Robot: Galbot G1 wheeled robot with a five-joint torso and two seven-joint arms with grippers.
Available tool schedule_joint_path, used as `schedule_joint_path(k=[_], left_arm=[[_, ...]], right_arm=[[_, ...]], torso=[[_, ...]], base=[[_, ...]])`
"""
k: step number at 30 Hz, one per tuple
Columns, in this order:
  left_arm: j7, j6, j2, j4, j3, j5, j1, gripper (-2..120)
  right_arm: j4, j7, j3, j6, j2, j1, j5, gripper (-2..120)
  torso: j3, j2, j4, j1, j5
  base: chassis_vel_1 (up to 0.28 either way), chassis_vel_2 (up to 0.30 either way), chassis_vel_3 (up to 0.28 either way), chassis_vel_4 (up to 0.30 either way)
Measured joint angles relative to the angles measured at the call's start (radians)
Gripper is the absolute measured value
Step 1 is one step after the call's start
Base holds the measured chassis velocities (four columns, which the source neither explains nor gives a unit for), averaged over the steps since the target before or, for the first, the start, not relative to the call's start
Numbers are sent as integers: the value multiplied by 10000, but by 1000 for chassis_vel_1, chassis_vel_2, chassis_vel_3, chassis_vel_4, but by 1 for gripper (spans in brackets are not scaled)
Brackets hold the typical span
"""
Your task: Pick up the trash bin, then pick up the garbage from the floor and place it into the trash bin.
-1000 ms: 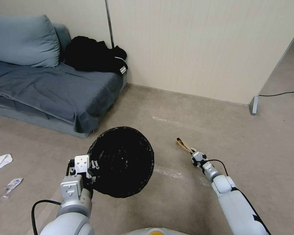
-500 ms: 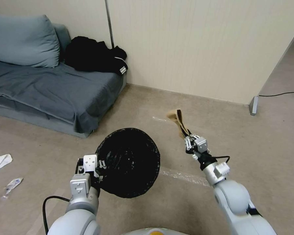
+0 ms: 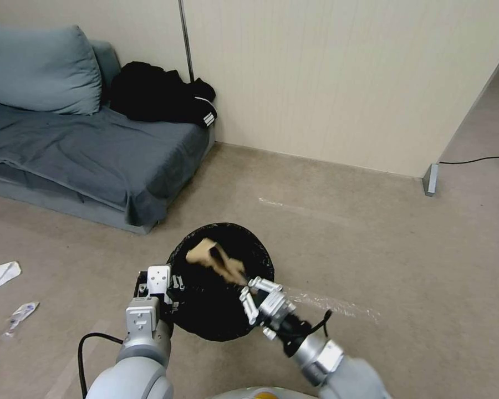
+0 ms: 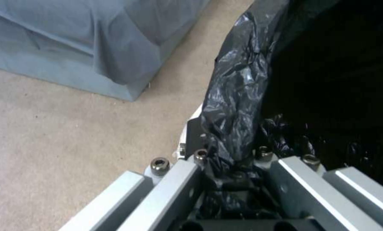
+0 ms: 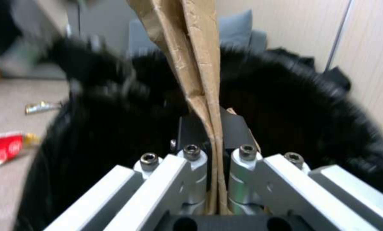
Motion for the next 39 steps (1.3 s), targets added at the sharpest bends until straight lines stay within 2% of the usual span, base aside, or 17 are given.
schedule_joint_path(k=[9, 12, 14, 16, 18, 20, 21, 25, 26, 29, 30, 32, 33, 36, 39], left_arm=[[3, -3, 6, -20, 93, 67, 129, 1], [3, -4, 6, -120, 102, 70, 237, 1], [4, -4, 7, -143, 103, 71, 259, 1], [6, -4, 11, -164, 103, 73, 268, 1], [7, -5, 14, -165, 102, 73, 269, 1], [42, -36, 30, -166, 92, 73, 271, 1], [42, -36, 30, -166, 92, 73, 271, 1], [125, -160, 51, -142, -10, 95, 273, 1], [125, -160, 51, -142, -10, 95, 273, 1], [176, -204, 49, -115, 17, 63, 272, 1], [176, -204, 49, -115, 17, 63, 272, 1], [185, -208, 39, -87, 65, 91, 266, 1], [185, -208, 39, -87, 65, 91, 266, 1], [192, -207, 44, -53, 65, 180, 235, 1], [194, -207, 46, -21, 53, 206, 210, 1]], right_arm=[[-875, 60, -185, -105, 311, 554, -144, 0], [-1102, 140, -174, -127, 364, 689, -211, 13], [-1122, 141, -164, -122, 372, 708, -215, 16], [-1119, 138, -164, -119, 406, 729, -224, 26], [-1111, 136, -167, -119, 420, 732, -229, 29], [-1055, 122, -166, -119, 478, 733, -291, 39], [-1055, 122, -166, -119, 478, 733, -291, 39], [-852, 119, -118, -119, 476, 604, -411, 59], [-852, 119, -118, -119, 476, 604, -411, 59], [-676, 119, -85, -118, 436, 487, -474, 73], [-676, 119, -85, -118, 436, 487, -474, 73], [-513, 120, -84, -105, 424, 380, -568, 83], [-513, 120, -84, -105, 424, 380, -568, 83], [-164, 120, -40, -31, 407, 256, -769, 98], [216, 123, 65, -17, 388, 149, -790, 100]], torso=[[0, 0, 0, 0, 0], [0, 0, 0, 0, 1], [0, 0, 0, 1, 1], [0, 0, 0, 1, 0], [0, 0, 0, 1, 0], [0, 0, 0, 0, 0], [0, 0, 0, 0, 0], [0, 0, 0, 1, 1], [0, 0, 0, 1, 1], [1, 0, 0, 0, 0], [1, 0, 0, 0, 0], [0, 0, -1, 1, 1], [0, 0, -1, 1, 1], [0, 0, 0, 1, 1], [0, 0, 0, 1, 1]], base=[[0, 0, 0, 0], [0, 0, 0, 0], [0, 0, 0, 0], [0, 0, 0, 0], [0, 0, 0, 0], [0, 0, 0, 0], [0, 0, 0, 0], [0, 0, 0, 0], [0, 0, 0, 0], [0, 0, 0, 0], [0, 0, 0, 0], [0, 0, 0, 0], [0, 0, 0, 0], [0, 0, 0, 0], [0, 0, 0, 0]])
